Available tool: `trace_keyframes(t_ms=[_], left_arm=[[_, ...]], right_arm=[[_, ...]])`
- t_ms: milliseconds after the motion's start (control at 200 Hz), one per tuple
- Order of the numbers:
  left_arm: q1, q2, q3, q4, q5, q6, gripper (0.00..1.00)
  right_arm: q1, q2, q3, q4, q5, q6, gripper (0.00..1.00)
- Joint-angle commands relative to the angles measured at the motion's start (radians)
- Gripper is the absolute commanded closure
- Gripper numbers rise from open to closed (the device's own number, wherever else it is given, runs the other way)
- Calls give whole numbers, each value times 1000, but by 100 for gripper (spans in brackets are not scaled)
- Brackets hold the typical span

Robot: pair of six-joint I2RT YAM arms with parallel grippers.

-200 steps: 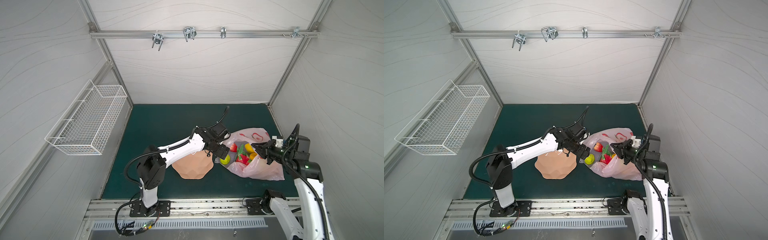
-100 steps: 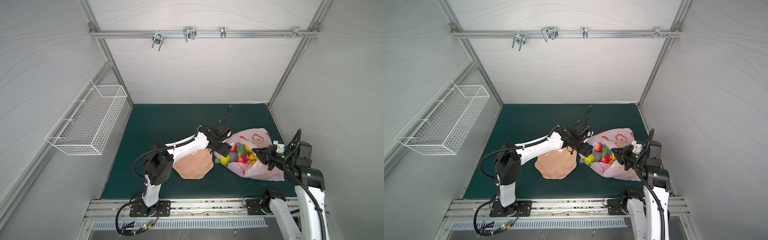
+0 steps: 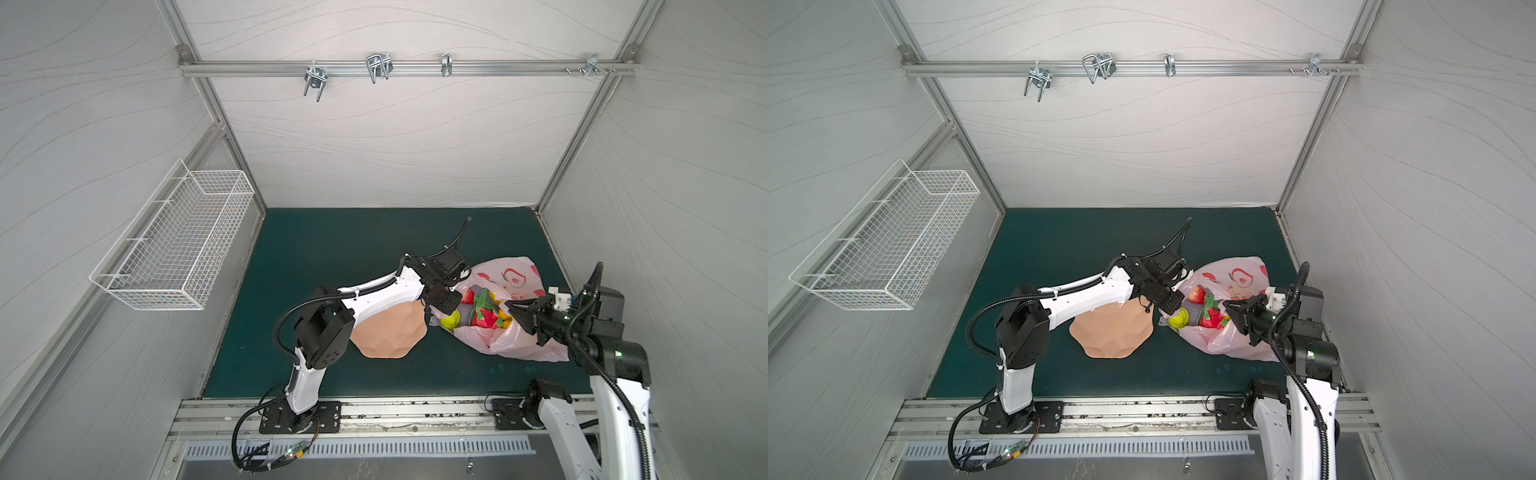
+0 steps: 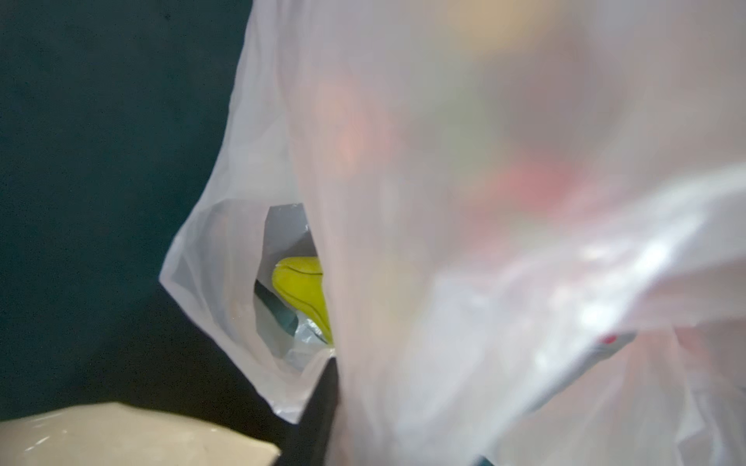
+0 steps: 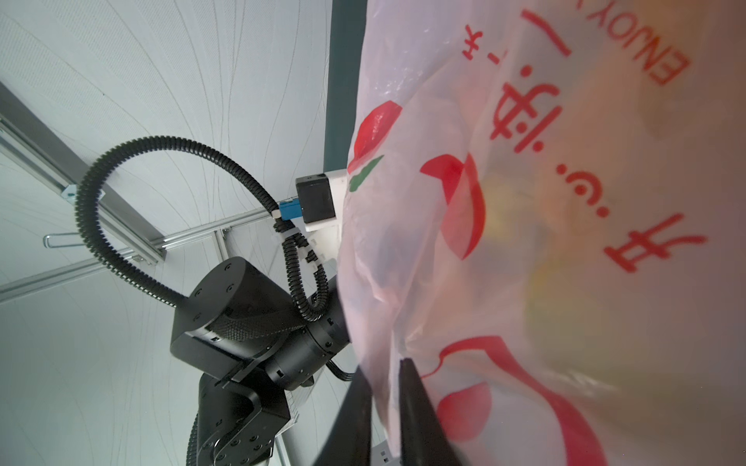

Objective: Place the fruits into the plastic bag
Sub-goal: Pick up the plastic bag from the middle-right of the table.

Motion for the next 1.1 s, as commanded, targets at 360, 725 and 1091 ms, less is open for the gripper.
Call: trace_keyframes(t_ms=[360,725,1091], left_arm=[[50,-107,24,-3,86,-3,100],[95,-94,56,-48,192,-15,100],[111,-80,55,-78,232,8,100]], right_arm=[[-9,106,578,-458,64,-479,15],[-9,56,562,-604,-202,-458,14],[-11,75,521,-677,-184,-515,11]])
